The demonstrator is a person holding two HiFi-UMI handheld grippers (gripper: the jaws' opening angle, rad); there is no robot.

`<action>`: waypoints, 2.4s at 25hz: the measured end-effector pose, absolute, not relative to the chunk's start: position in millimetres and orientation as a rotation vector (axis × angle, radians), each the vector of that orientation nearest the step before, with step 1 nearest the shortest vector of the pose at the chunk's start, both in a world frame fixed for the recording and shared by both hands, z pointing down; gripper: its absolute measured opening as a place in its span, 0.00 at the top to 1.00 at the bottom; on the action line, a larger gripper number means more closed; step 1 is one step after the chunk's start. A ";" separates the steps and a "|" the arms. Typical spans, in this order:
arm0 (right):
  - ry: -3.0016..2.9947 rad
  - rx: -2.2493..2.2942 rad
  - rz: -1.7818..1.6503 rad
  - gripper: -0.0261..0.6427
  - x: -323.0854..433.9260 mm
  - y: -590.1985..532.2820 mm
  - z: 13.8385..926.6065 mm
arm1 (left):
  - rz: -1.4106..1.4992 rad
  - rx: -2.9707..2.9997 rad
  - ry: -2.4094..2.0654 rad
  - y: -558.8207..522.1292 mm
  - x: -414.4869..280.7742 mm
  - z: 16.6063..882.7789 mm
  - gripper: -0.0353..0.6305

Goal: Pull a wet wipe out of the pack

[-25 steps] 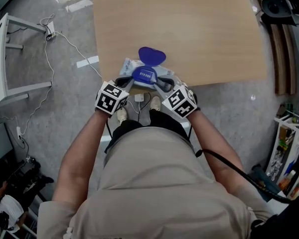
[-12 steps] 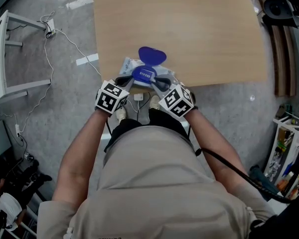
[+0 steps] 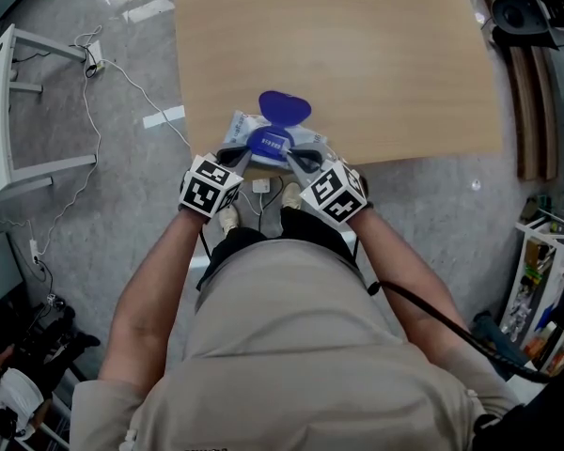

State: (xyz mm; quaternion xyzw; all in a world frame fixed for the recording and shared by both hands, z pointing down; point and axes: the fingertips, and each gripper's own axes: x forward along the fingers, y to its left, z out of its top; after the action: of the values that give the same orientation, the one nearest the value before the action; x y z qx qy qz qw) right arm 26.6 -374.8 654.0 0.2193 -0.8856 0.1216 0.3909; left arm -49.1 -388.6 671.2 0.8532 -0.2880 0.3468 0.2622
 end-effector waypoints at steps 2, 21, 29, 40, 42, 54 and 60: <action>-2.261 0.578 0.314 0.96 27.9 -377.3 648.0 | 0.942 2.310 -0.778 -388.2 -48.9 670.7 0.94; -2.345 0.748 0.299 0.96 33.8 -382.4 583.0 | 0.932 2.344 -0.771 -383.9 -52.1 660.6 0.94; -2.346 0.826 0.276 0.96 38.2 -378.2 560.9 | 0.926 2.358 -0.758 -377.7 -55.5 657.7 0.94; -2.347 0.932 0.232 0.96 42.4 -372.3 529.8 | 0.906 2.390 -0.732 -368.6 -57.6 649.8 0.94; -2.346 0.950 0.226 0.96 43.1 -371.1 524.9 | 0.897 2.400 -0.733 -367.6 -58.7 647.5 0.94; -2.349 1.077 0.202 0.96 47.0 -357.6 492.0 | 0.847 2.426 -0.748 -349.3 -83.6 619.5 0.94; -2.339 1.177 0.232 0.96 49.7 -347.7 481.5 | 0.792 2.456 -0.737 -332.5 -103.4 596.3 0.94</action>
State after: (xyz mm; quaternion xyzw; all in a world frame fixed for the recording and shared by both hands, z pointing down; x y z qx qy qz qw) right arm 49.7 -347.7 481.5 0.4332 -0.8606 0.0854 0.2538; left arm -103.4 -332.5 596.3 0.8912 -0.2675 0.2874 0.2270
